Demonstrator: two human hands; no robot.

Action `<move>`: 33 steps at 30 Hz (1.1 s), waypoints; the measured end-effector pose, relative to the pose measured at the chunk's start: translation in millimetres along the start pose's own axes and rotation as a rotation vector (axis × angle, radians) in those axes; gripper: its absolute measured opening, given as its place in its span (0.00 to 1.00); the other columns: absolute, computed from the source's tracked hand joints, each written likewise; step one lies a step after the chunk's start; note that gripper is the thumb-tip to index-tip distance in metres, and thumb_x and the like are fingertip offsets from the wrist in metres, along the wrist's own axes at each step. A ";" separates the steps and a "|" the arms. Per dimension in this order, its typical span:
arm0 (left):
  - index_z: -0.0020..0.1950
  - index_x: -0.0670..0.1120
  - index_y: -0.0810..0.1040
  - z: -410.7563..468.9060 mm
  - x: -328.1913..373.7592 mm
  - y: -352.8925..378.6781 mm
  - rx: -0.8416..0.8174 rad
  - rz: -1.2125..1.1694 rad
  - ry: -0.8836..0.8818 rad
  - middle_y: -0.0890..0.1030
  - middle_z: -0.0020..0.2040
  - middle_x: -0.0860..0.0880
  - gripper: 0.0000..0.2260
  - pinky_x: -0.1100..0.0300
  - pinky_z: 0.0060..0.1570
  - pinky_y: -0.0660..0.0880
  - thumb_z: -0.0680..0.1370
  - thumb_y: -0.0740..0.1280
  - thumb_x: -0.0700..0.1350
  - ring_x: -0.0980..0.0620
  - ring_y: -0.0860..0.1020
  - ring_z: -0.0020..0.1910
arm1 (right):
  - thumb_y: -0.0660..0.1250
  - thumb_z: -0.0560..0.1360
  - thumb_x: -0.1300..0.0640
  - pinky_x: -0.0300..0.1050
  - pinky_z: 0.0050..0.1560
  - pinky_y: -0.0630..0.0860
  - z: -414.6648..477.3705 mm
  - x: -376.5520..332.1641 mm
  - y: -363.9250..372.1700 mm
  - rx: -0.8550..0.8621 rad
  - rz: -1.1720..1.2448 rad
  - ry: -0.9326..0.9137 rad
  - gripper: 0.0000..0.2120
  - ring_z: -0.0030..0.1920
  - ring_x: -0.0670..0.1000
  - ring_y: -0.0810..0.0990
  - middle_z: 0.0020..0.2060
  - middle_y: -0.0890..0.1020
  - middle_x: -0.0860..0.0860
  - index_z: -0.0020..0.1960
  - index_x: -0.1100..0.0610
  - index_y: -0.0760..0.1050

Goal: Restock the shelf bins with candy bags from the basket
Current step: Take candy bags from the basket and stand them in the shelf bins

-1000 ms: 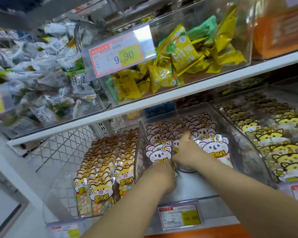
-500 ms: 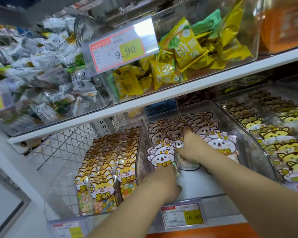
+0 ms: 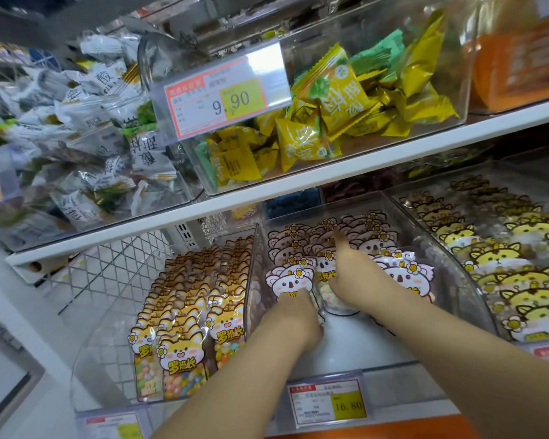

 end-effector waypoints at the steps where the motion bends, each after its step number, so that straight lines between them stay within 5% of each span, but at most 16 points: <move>1: 0.72 0.46 0.64 4.2 0.2 0.6 0.011 -0.004 -0.009 0.69 0.69 0.41 0.22 0.48 0.61 0.73 0.80 0.66 0.48 0.38 0.74 0.66 | 0.64 0.77 0.65 0.46 0.39 0.71 -0.6 1.6 0.1 -0.007 -0.018 0.015 0.41 0.41 0.54 0.75 0.39 0.74 0.53 0.81 0.56 0.42; 12: 0.72 0.46 0.59 26.9 0.2 0.1 0.053 -0.063 -0.079 0.64 0.70 0.39 0.28 0.46 0.63 0.71 0.78 0.69 0.45 0.36 0.70 0.69 | 0.61 0.74 0.69 0.50 0.39 0.75 -0.3 12.5 1.7 -0.012 -0.026 0.042 0.38 0.41 0.56 0.78 0.39 0.76 0.55 0.79 0.52 0.49; 17: 0.70 0.45 0.64 11.7 6.3 -3.2 0.027 0.145 0.032 0.74 0.66 0.40 0.19 0.48 0.55 0.73 0.81 0.64 0.44 0.38 0.75 0.64 | 0.59 0.74 0.71 0.47 0.37 0.72 1.1 16.4 0.0 -0.018 0.040 0.041 0.32 0.40 0.55 0.77 0.38 0.75 0.54 0.74 0.55 0.56; 22: 0.71 0.50 0.65 2.6 5.2 -1.5 0.055 0.122 0.129 0.73 0.66 0.43 0.20 0.48 0.58 0.74 0.81 0.64 0.47 0.39 0.75 0.64 | 0.60 0.74 0.68 0.43 0.30 0.67 6.6 19.9 -1.3 -0.052 0.091 0.009 0.27 0.40 0.54 0.77 0.39 0.76 0.55 0.71 0.55 0.59; 25: 0.73 0.51 0.65 8.6 2.9 0.9 0.042 0.091 0.117 0.71 0.68 0.43 0.22 0.47 0.61 0.74 0.80 0.66 0.47 0.39 0.74 0.66 | 0.59 0.75 0.68 0.45 0.32 0.71 9.7 22.9 0.6 -0.087 0.098 -0.042 0.32 0.39 0.53 0.78 0.39 0.77 0.54 0.76 0.51 0.56; 29: 0.74 0.49 0.63 11.7 4.0 0.9 0.015 0.065 0.088 0.68 0.70 0.43 0.25 0.46 0.64 0.73 0.79 0.67 0.49 0.39 0.71 0.68 | 0.61 0.75 0.67 0.55 0.48 0.80 -1.8 18.5 0.6 -0.180 0.083 -0.098 0.46 0.45 0.57 0.82 0.45 0.82 0.56 0.81 0.46 0.37; 31: 0.75 0.49 0.64 9.4 4.3 -0.5 -0.002 0.059 0.099 0.68 0.71 0.43 0.25 0.46 0.65 0.72 0.79 0.66 0.51 0.40 0.71 0.68 | 0.61 0.76 0.65 0.55 0.51 0.80 -7.9 11.8 -18.2 -0.124 0.021 -0.145 0.42 0.48 0.57 0.81 0.49 0.82 0.56 0.81 0.48 0.42; 33: 0.74 0.50 0.65 4.7 4.4 -2.4 0.005 0.065 0.125 0.70 0.71 0.44 0.24 0.47 0.65 0.72 0.80 0.65 0.51 0.41 0.72 0.68 | 0.61 0.76 0.63 0.50 0.52 0.78 -15.1 4.9 -48.7 -0.063 -0.091 -0.177 0.32 0.51 0.56 0.80 0.56 0.81 0.56 0.78 0.51 0.59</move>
Point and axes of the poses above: each hand's wrist, its own z-axis towards the middle knuckle, its own y-axis out of the palm, x = y × z, the point moved 5 cm from there along z, towards the middle knuckle
